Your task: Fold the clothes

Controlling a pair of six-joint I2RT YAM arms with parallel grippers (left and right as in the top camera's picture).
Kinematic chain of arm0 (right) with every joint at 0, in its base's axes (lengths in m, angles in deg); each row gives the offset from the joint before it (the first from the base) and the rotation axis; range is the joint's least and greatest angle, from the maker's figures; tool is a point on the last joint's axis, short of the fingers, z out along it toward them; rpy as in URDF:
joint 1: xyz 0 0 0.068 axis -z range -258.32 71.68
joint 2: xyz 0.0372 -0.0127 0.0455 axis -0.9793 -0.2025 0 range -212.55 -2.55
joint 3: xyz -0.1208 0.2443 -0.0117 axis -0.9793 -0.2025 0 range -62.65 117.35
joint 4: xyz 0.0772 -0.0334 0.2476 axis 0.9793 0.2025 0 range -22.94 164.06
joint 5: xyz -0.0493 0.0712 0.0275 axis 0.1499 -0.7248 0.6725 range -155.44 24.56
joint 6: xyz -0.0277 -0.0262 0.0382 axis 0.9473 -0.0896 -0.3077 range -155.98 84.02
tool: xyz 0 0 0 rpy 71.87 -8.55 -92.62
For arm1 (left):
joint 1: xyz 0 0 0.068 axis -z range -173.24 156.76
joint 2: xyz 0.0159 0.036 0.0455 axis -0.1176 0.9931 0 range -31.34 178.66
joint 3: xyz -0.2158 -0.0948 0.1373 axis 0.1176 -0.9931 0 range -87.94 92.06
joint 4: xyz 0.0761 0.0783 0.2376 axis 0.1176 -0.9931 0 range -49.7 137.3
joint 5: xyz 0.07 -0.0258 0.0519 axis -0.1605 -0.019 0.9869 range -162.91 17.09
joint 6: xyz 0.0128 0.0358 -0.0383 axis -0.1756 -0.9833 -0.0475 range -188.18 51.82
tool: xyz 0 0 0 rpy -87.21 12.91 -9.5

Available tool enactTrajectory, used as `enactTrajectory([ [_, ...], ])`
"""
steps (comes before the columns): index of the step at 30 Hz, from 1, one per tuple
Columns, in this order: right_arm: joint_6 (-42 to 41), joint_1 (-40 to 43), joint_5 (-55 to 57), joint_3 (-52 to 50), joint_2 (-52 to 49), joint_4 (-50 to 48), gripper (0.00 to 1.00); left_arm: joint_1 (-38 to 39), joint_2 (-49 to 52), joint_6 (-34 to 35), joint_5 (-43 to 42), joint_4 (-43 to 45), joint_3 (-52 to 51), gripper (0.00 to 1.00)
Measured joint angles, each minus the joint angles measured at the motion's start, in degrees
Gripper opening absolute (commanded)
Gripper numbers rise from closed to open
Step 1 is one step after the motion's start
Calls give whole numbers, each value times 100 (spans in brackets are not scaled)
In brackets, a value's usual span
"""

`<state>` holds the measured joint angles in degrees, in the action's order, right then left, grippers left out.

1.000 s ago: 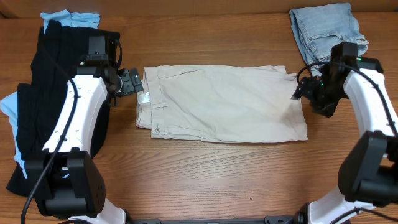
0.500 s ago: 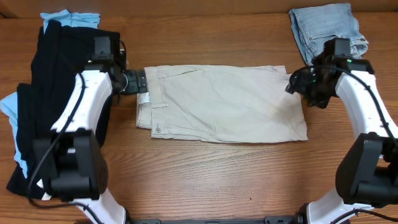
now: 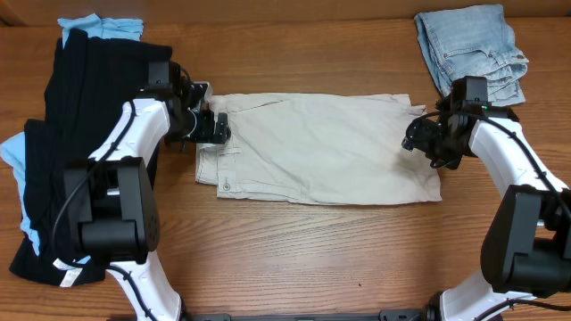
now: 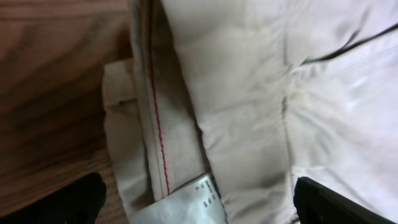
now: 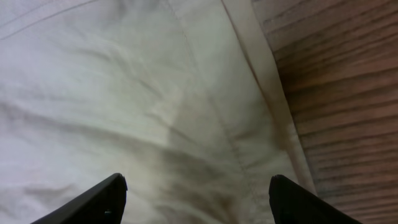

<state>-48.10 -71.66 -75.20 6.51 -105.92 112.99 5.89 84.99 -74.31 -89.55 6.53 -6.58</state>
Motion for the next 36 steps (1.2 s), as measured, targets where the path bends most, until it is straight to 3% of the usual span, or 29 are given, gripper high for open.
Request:
enactTrajectory([
  [16,-4,0,79,-57,0,-122,75,2,334,-310,-55,-87,140,100],
  [19,-2,0,79,-57,0,-118,75,-2,411,-310,-153,-179,234,94],
  [22,-2,2,81,-57,0,-122,75,2,529,-341,-428,-149,341,82],
  [27,-4,0,81,-61,0,-118,75,7,682,-417,-1207,-142,376,51],
  [30,-2,0,85,-63,0,-118,75,66,791,-402,-1731,-295,345,29],
  [32,-2,0,83,-63,0,-116,75,149,868,-396,-2028,-420,299,8],
  [36,-2,0,81,-63,0,-116,75,264,957,-348,-2376,-492,245,4],
])
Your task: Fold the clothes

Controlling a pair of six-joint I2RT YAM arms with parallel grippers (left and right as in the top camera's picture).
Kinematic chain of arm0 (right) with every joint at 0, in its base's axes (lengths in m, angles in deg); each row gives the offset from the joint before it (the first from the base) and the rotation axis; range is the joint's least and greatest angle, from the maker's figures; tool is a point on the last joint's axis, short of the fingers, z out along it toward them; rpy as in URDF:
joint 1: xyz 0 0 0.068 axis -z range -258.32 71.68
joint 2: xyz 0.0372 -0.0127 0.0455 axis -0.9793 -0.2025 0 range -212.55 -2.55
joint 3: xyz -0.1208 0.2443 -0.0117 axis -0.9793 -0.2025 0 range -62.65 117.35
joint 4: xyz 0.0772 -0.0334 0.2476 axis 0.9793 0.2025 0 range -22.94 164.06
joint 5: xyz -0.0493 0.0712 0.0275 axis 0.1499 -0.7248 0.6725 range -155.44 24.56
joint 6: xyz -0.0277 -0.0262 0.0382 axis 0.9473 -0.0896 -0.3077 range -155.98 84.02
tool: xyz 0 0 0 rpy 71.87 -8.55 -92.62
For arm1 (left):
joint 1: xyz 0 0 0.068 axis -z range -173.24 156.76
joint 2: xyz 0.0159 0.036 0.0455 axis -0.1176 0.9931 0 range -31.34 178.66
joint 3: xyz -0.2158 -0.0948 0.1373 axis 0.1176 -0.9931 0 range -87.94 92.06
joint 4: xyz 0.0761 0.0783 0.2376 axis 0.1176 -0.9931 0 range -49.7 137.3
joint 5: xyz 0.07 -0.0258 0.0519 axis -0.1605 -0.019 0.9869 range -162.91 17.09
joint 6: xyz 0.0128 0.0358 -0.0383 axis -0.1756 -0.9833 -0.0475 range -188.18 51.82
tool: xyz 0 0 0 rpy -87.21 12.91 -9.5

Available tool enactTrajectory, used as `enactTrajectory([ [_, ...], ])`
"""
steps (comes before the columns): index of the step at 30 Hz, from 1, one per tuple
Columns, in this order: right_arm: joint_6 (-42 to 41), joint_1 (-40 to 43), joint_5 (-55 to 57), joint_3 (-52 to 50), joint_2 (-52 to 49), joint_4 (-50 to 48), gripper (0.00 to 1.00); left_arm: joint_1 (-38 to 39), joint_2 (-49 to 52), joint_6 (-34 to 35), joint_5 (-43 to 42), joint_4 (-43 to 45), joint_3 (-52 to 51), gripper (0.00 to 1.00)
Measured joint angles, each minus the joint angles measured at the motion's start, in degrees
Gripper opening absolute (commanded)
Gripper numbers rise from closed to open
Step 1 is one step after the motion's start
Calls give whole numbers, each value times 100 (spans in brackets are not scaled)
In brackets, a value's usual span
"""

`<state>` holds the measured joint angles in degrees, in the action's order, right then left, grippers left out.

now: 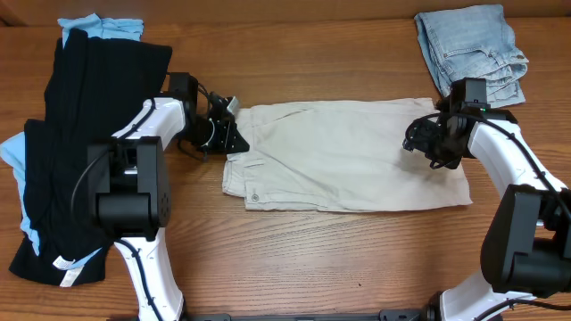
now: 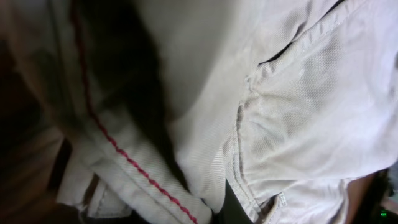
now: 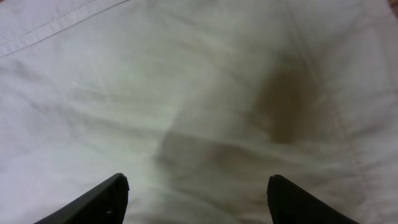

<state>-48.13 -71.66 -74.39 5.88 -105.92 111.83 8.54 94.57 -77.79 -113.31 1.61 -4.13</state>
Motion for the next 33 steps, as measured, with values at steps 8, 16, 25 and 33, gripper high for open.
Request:
enactTrajectory([
  [8,20,0,-247,2,0,2,61,-94,162,162,-140,-824,354,4],
  [16,22,0,-1038,280,2,393,41,-450,387,-7,181,-3108,2341,4],
  [25,15,-35,-1340,485,79,509,4,-570,387,-109,1327,-5016,5005,4],
  [33,15,-496,-1366,409,-9,22,4,-321,387,-63,1840,-5099,5939,4],
])
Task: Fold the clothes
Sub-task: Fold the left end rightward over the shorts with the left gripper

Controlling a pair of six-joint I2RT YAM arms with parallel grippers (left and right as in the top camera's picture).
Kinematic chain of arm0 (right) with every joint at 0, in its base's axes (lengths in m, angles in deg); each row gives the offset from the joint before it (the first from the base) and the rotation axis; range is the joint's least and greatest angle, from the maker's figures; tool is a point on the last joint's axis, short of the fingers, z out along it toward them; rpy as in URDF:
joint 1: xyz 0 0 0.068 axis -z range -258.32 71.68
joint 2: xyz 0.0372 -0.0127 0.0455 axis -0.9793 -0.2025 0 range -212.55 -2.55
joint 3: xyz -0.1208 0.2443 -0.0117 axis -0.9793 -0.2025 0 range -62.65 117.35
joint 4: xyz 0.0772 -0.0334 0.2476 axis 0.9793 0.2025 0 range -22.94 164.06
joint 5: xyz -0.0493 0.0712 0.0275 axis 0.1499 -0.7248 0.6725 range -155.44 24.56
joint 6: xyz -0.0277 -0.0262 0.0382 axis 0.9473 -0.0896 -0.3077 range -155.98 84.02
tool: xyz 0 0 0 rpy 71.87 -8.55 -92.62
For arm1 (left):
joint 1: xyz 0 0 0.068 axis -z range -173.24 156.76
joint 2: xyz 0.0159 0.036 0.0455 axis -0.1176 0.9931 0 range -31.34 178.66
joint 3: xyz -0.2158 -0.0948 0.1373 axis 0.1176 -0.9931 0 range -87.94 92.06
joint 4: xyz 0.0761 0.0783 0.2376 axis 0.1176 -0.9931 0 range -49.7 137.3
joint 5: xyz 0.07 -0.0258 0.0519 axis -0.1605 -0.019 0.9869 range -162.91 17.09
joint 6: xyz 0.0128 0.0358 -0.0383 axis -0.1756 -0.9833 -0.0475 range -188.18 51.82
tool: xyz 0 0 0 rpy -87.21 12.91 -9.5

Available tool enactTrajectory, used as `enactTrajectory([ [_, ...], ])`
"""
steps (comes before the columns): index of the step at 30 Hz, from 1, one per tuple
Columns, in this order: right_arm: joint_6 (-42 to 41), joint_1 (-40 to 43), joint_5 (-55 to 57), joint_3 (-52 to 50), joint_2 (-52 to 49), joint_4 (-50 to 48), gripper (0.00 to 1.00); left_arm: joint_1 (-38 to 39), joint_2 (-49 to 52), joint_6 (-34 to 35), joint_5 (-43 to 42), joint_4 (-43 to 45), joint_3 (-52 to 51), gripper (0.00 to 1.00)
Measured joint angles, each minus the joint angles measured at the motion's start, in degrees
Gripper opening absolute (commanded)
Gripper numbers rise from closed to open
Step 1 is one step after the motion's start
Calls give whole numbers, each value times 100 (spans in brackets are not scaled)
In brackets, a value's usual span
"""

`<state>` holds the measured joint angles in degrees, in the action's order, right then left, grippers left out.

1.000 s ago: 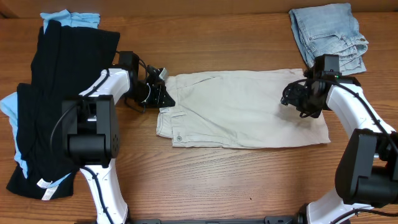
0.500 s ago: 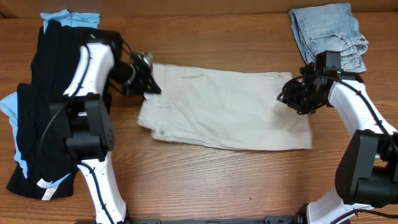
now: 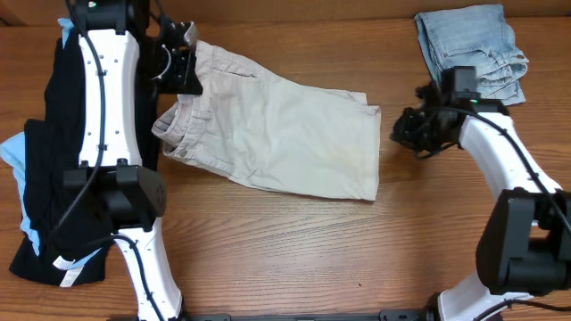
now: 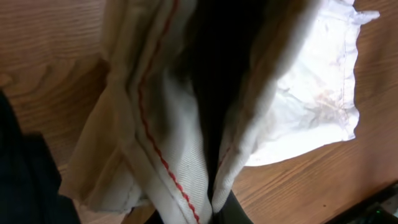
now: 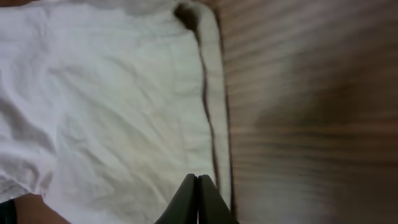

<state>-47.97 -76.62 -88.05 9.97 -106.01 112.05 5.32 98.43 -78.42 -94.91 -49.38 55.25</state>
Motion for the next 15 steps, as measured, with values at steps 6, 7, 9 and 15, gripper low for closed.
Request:
enactTrajectory([
  [6,-68,-420,-11,0,-538,-402,4,538,0,173,557,2,11,4],
  [7,-107,-446,-15,0,-680,-428,4,627,0,225,675,4,11,4],
  [9,-153,-446,-11,0,-911,-472,4,802,0,308,892,4,11,4],
  [15,-236,-393,-232,22,-1281,-551,4,1169,-15,538,1226,4,33,4],
])
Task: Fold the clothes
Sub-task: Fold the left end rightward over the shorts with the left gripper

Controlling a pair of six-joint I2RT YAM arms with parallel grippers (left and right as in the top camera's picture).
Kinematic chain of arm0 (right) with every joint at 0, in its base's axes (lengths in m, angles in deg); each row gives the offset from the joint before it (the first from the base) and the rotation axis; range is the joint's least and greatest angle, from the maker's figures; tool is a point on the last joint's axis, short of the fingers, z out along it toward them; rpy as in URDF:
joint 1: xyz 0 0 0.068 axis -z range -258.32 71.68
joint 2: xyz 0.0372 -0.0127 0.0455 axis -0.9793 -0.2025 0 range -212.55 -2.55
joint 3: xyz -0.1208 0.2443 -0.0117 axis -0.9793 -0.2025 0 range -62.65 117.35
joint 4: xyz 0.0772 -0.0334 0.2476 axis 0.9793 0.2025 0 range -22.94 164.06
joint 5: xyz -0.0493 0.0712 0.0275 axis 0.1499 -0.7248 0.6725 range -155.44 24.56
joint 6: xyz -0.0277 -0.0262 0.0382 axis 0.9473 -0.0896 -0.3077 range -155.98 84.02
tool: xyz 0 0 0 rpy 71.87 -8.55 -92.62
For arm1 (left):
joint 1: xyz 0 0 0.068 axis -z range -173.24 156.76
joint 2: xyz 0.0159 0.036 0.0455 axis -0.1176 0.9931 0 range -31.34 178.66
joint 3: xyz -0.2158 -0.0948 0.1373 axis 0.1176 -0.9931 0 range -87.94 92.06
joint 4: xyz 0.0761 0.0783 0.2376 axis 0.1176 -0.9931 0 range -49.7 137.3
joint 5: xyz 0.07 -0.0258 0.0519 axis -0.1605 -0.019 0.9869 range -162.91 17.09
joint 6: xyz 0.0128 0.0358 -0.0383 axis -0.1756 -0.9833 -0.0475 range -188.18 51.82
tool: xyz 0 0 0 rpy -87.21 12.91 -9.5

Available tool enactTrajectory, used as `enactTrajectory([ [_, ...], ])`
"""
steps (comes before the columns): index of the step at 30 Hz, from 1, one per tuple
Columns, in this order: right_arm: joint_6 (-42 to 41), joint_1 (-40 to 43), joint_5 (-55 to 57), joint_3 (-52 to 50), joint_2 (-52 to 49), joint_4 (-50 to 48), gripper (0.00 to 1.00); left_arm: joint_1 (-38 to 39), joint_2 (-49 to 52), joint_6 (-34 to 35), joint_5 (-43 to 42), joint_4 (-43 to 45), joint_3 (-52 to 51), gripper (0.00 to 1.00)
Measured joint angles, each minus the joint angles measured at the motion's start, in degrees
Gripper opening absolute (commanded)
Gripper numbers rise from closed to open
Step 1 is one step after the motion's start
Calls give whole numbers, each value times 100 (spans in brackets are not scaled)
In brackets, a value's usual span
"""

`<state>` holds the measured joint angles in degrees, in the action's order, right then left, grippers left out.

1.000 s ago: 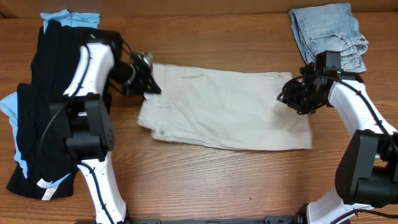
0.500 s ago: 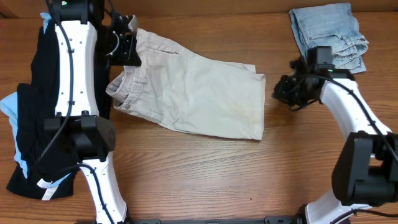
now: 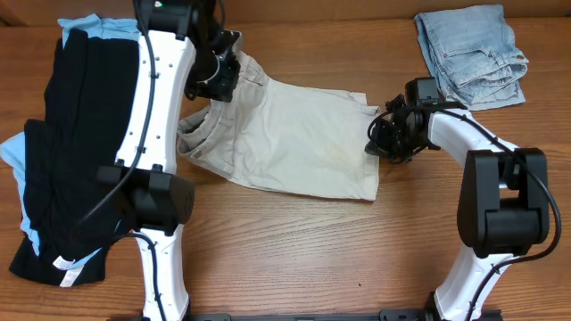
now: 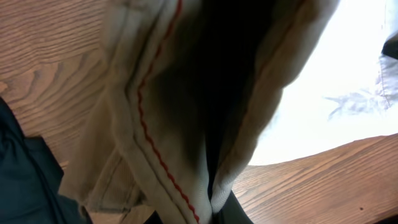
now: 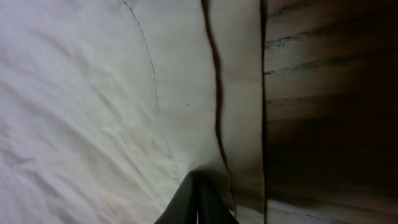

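Note:
Beige shorts (image 3: pixel 294 147) lie across the table's middle, legs flat, with the waist end raised at the upper left. My left gripper (image 3: pixel 217 78) holds that waist off the wood. In the left wrist view the gripper (image 4: pixel 211 208) is shut on the red-stitched waistband (image 4: pixel 155 143), which hangs folded over it. My right gripper (image 3: pixel 378 143) is at the right hem edge. In the right wrist view it (image 5: pixel 198 193) is shut, with the hem (image 5: pixel 239 93) puckered around its tips.
A pile of black clothes (image 3: pixel 80 134) covers the left side, with a light blue garment (image 3: pixel 100 25) under it. Folded jeans (image 3: pixel 473 49) sit at the far right corner. Bare wooden table (image 3: pixel 294 259) stretches along the front.
My left gripper has carried the raised waistband to the right, so the waist now sits further over the legs. My right gripper has moved left, to the hem edge.
The shorts first lay flat, with my left gripper at the waist and my right gripper open on the leg end. Then the left was shut on the waistband. Later the waist was raised at the far left and the right gripper was shut. Now both ends are gripped.

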<state>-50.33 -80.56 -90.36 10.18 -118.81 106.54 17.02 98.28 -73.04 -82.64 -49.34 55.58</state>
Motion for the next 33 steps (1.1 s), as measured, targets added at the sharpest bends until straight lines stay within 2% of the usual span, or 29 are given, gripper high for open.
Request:
enactTrajectory([
  [7,-39,4,-142,35,-70,-52,4,439,-61,407,-138,295,4,4],
  [15,-44,7,-166,35,-74,-52,4,1370,-61,1174,-271,1045,4,4],
  [22,-48,7,-170,35,-79,-57,4,2085,98,1506,-317,1554,4,7],
  [24,-50,7,-168,35,-79,-55,4,2236,278,1574,-332,1711,4,27],
  [26,-61,7,-170,37,-79,-55,4,2371,525,1685,-361,1864,4,73],
  [27,-63,7,-177,37,-81,-55,4,2430,651,1740,-391,1932,4,90],
  [28,-63,7,-188,39,-81,-57,4,2472,769,1777,-413,1974,4,100],
  [33,-68,140,-450,120,-146,50,4,2573,1150,1969,-492,2140,-13,100],
])
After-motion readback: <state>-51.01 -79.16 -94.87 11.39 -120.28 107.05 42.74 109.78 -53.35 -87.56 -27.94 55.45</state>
